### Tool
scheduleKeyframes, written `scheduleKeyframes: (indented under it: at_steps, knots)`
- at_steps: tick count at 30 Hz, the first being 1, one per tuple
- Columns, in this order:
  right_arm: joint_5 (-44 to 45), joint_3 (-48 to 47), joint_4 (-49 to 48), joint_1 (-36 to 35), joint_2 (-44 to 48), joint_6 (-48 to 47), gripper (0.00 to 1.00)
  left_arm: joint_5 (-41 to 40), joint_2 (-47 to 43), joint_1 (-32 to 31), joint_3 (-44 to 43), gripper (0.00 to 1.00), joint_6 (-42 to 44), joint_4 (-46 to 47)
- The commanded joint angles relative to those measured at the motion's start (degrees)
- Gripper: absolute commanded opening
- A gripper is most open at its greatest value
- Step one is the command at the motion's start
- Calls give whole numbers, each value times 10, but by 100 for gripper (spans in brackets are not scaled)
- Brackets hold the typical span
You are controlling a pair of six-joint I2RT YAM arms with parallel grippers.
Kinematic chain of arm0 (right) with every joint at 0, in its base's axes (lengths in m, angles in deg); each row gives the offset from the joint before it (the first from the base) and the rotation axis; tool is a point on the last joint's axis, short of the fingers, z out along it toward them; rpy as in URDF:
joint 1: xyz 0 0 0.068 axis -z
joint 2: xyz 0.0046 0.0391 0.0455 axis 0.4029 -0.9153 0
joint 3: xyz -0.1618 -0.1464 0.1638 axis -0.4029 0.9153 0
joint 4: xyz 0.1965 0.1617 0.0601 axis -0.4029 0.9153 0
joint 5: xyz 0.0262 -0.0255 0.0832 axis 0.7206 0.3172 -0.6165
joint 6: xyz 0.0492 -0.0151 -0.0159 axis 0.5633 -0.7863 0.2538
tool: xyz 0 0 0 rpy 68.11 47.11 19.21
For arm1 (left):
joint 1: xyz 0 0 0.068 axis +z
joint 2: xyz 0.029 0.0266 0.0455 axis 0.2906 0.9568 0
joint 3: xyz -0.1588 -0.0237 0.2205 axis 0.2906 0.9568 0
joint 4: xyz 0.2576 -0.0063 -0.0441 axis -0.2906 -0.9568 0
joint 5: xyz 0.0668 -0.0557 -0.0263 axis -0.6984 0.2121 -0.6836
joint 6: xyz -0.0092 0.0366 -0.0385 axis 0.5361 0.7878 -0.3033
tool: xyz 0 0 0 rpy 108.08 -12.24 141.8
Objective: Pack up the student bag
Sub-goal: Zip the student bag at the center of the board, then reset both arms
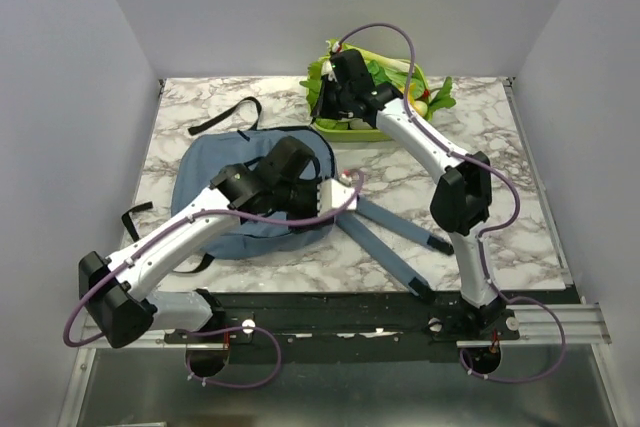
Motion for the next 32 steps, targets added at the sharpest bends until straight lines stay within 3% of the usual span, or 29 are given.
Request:
scheduleKeyframes:
  at_steps: [1, 3, 4, 6, 7, 9, 10, 15, 21, 26, 32]
  knots:
    - [65, -47, -43, 26, 9, -17, 1, 74, 25, 91, -107, 57, -67, -4]
    - [64, -13, -45, 30, 33, -27, 1, 96, 39, 154, -138, 60, -79, -11]
    - [53, -2, -50, 32, 41, -32, 7, 105, 41, 179, -158, 62, -83, -11]
    - [3, 26, -51, 34, 61, -49, 35, 124, 40, 218, -171, 71, -94, -5]
    - [-14, 35, -49, 33, 67, -55, 62, 132, 39, 261, -175, 75, -99, 0]
    - [-30, 53, -41, 31, 88, -60, 83, 155, 31, 302, -171, 83, -118, 20]
    - [-30, 82, -38, 31, 99, -63, 100, 162, 29, 337, -167, 85, -127, 27]
    - [-27, 194, -68, 30, 197, -87, 100, 199, 39, 408, -164, 99, -155, 22]
    - [-52, 335, -65, 31, 345, -100, 100, 167, 31, 422, -157, 99, -179, 34]
    - [-24, 448, -74, 30, 459, -114, 100, 138, 26, 426, -124, 99, -217, 70]
    - [-20, 537, -77, 31, 534, -117, 100, 129, 36, 438, -89, 99, -245, 90]
